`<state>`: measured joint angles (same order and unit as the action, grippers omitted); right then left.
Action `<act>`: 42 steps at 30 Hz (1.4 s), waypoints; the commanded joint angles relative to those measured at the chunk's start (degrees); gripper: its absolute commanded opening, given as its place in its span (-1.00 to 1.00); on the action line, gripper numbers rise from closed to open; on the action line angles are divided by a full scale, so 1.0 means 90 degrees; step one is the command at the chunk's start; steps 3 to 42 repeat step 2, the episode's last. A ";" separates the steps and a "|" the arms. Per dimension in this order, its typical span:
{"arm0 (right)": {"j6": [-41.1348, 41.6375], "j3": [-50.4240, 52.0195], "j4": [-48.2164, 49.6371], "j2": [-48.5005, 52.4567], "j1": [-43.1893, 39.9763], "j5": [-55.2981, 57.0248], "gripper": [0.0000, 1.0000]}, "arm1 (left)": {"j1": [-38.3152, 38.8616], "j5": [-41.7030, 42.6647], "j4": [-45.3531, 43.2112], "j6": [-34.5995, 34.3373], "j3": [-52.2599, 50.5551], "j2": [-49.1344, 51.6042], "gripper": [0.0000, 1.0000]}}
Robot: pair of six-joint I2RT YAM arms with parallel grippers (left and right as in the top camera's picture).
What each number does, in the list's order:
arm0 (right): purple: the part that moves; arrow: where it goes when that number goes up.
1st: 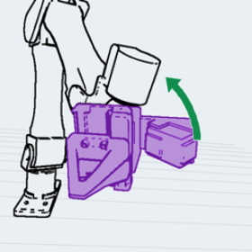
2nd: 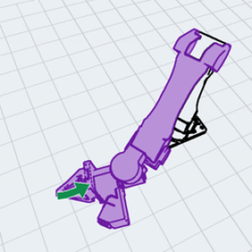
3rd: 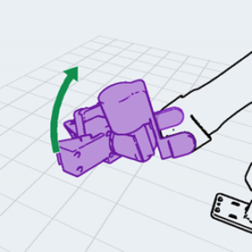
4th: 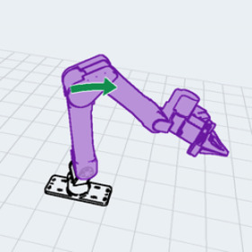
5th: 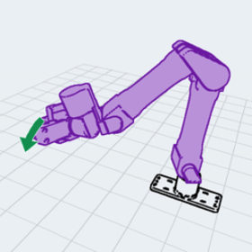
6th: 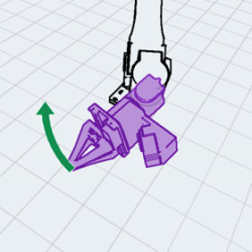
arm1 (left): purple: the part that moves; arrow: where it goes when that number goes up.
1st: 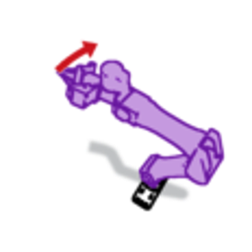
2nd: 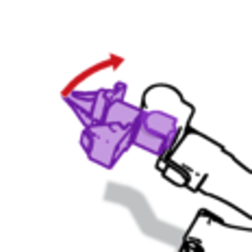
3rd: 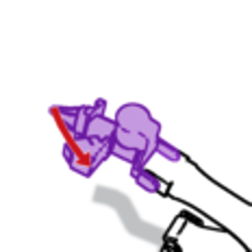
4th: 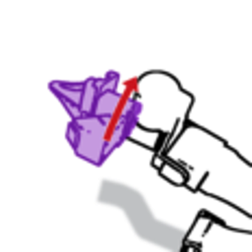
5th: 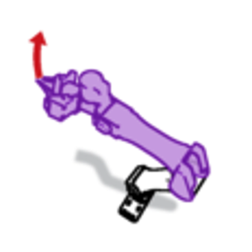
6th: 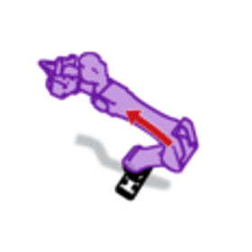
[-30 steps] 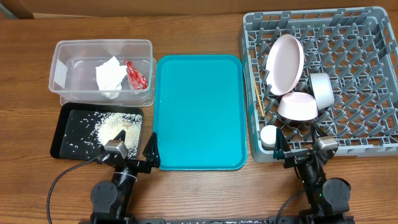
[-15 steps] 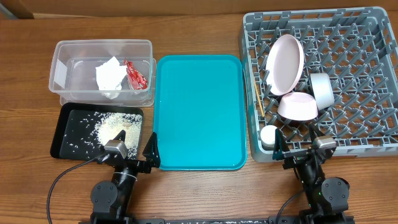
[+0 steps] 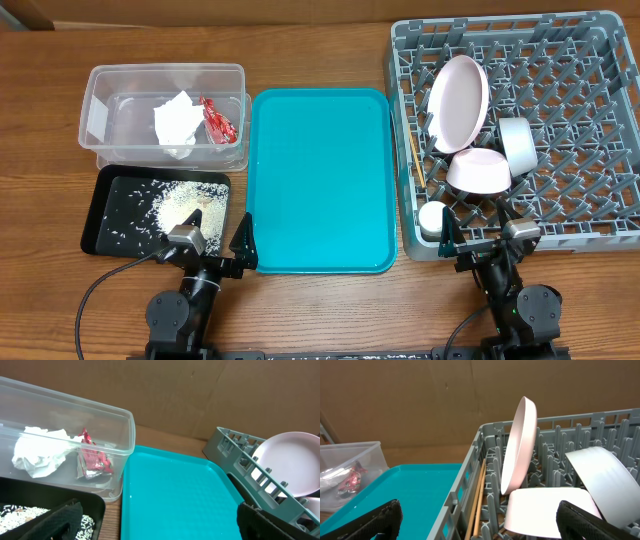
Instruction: Sort waste into correct bins and load items into the dishwasher
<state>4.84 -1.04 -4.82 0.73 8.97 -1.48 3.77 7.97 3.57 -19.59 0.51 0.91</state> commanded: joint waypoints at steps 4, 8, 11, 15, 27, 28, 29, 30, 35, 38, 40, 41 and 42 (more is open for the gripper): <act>-0.0017 0.0063 0.0015 -0.0049 -0.0041 -0.0012 1.00 | 0.0058 0.0049 0.0005 -0.0061 -0.0027 -0.0061 1.00; -0.0017 0.0063 0.0015 -0.0049 -0.0041 -0.0012 1.00 | 0.0058 0.0049 0.0005 -0.0061 -0.0027 -0.0061 1.00; -0.0017 0.0063 0.0015 -0.0049 -0.0041 -0.0012 1.00 | 0.0058 0.0049 0.0005 -0.0061 -0.0027 -0.0061 1.00; -0.0017 0.0063 0.0015 -0.0049 -0.0041 -0.0012 1.00 | 0.0058 0.0049 0.0005 -0.0061 -0.0027 -0.0061 1.00; -0.0017 0.0063 0.0015 -0.0049 -0.0041 -0.0012 1.00 | 0.0058 0.0049 0.0005 -0.0061 -0.0027 -0.0061 1.00; -0.0017 0.0063 0.0015 -0.0049 -0.0041 -0.0012 1.00 | 0.0058 0.0049 0.0005 -0.0061 -0.0027 -0.0061 1.00; -0.0017 0.0063 0.0015 -0.0049 -0.0041 -0.0012 1.00 | 0.0058 0.0049 0.0005 -0.0061 -0.0027 -0.0061 1.00; -0.0017 0.0063 0.0015 -0.0049 -0.0041 -0.0012 1.00 | 0.0058 0.0049 0.0005 -0.0061 -0.0027 -0.0061 1.00; -0.0017 0.0063 0.0015 -0.0049 -0.0041 -0.0012 1.00 | 0.0058 0.0049 0.0005 -0.0061 -0.0027 -0.0061 1.00; -0.0017 0.0063 0.0015 -0.0049 -0.0041 -0.0012 1.00 | 0.0058 0.0049 0.0005 -0.0061 -0.0027 -0.0061 1.00; -0.0017 0.0063 0.0015 -0.0049 -0.0041 -0.0012 1.00 | 0.0058 0.0049 0.0005 -0.0061 -0.0027 -0.0061 1.00; -0.0017 0.0063 0.0015 -0.0049 -0.0041 -0.0012 1.00 | 0.0058 0.0049 0.0005 -0.0061 -0.0027 -0.0061 1.00; -0.0017 0.0063 0.0015 -0.0049 -0.0041 -0.0012 1.00 | 0.0058 0.0049 0.0005 -0.0061 -0.0027 -0.0061 1.00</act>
